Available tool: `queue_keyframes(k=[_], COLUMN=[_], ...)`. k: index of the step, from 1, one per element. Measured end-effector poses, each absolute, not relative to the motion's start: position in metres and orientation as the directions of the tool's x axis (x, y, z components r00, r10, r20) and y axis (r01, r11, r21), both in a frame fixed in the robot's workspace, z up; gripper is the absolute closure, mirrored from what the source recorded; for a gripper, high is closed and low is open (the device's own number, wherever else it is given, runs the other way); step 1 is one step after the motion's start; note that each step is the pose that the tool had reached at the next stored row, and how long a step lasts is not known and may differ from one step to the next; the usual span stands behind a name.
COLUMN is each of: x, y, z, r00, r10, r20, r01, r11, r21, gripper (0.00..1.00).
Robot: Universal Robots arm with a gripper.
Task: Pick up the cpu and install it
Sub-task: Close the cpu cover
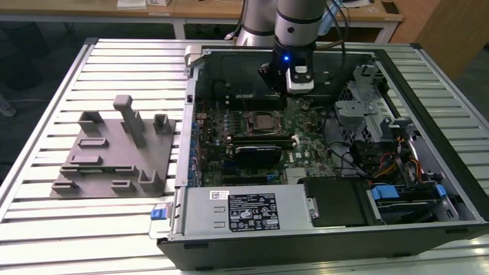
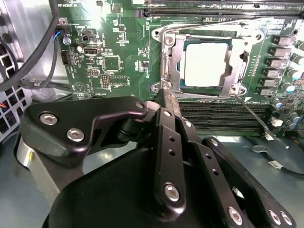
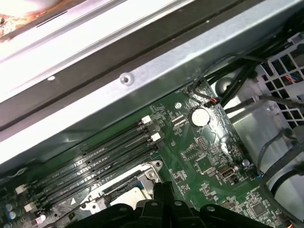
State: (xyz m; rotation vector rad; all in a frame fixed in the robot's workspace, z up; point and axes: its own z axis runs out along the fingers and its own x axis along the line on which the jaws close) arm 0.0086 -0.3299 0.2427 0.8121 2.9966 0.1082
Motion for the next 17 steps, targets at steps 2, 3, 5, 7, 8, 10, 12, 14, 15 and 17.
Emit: queue_keyframes(k=[2,3,5,7,8,10,12,14,15,17], x=[0.0086,0.0086,0.0086,0.0086,0.0086,0.0086,0.0086,0.0086,0.0086,0.0086], y=[-0.3299,-0.3299,-0.3299,-0.3299,-0.3299,-0.33,-0.3299,-0.3299,-0.3299,-0.33], z=[0.2427,0.2427,0.2427,0.2427,0.2427,0.2427,0.2427,0.2427,0.2427,0.2427], r00=[-0.87,-0.874,-0.881,-0.888,-0.891,-0.898,-0.904,-0.91,-0.913,-0.919], r10=[0.493,0.486,0.473,0.46,0.454,0.44,0.427,0.414,0.408,0.394], r20=[-0.016,-0.016,-0.016,-0.016,-0.016,-0.016,-0.016,-0.016,-0.016,-0.016], r01=[0.49,0.484,0.471,0.458,0.452,0.438,0.425,0.412,0.405,0.392], r11=[0.868,0.872,0.879,0.886,0.889,0.896,0.902,0.908,0.911,0.917], r21=[0.076,0.076,0.076,0.076,0.076,0.076,0.076,0.076,0.076,0.076], gripper=[0.89,0.89,0.89,0.89,0.89,0.89,0.89,0.89,0.89,0.89])
